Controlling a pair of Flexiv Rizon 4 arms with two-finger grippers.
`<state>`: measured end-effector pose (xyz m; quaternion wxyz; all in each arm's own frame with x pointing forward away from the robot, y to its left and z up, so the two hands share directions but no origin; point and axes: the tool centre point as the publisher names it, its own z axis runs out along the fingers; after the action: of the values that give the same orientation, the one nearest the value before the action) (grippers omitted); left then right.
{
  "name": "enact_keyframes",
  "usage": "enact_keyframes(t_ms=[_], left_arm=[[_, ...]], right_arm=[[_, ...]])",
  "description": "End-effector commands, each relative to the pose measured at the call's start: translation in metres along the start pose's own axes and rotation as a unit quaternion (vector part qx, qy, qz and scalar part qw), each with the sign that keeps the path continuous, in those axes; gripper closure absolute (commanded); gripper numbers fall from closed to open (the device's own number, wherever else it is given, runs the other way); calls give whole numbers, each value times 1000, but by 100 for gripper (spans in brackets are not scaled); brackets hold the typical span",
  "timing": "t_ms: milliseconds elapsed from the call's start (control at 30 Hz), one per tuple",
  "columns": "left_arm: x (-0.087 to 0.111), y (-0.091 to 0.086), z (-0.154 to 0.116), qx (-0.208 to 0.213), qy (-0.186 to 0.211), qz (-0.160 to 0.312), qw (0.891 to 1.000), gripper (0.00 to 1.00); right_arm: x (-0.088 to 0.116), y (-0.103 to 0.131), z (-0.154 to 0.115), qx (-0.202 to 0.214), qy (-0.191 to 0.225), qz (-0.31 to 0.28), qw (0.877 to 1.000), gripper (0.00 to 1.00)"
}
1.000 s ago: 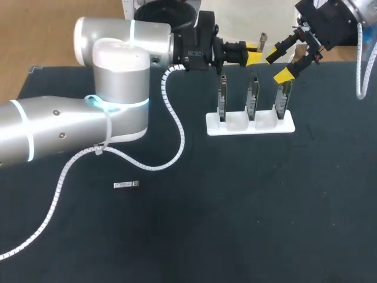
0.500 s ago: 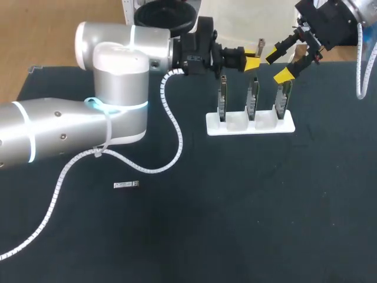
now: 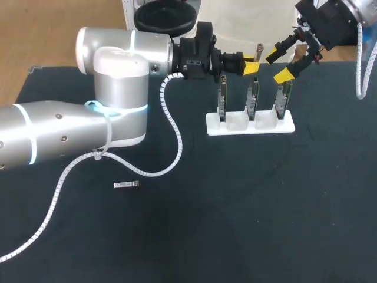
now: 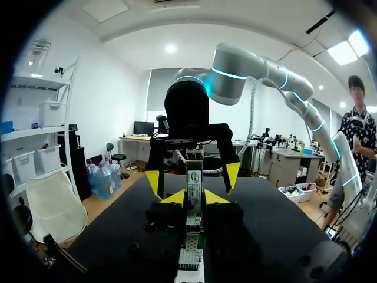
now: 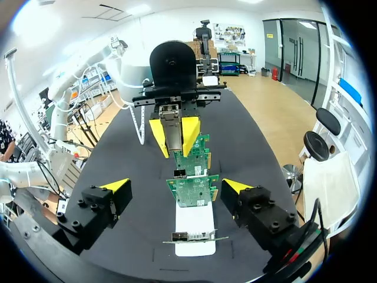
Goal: Pick up the optical module with the left hand, and insert it into the network port with the right hand.
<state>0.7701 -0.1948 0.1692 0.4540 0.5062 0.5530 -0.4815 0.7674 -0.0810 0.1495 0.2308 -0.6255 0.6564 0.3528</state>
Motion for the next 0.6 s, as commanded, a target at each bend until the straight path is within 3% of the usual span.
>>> enact_keyframes(t_ms=[33,600], left_arm=[[-2,3,4,5,-2,3,1000,100],[1,1,13,21,-4,-2,1000,100]], right_arm=[[0,1,0,1,-1,-1,1000,0],[0,1,0,1,-1,-1,1000,0]])
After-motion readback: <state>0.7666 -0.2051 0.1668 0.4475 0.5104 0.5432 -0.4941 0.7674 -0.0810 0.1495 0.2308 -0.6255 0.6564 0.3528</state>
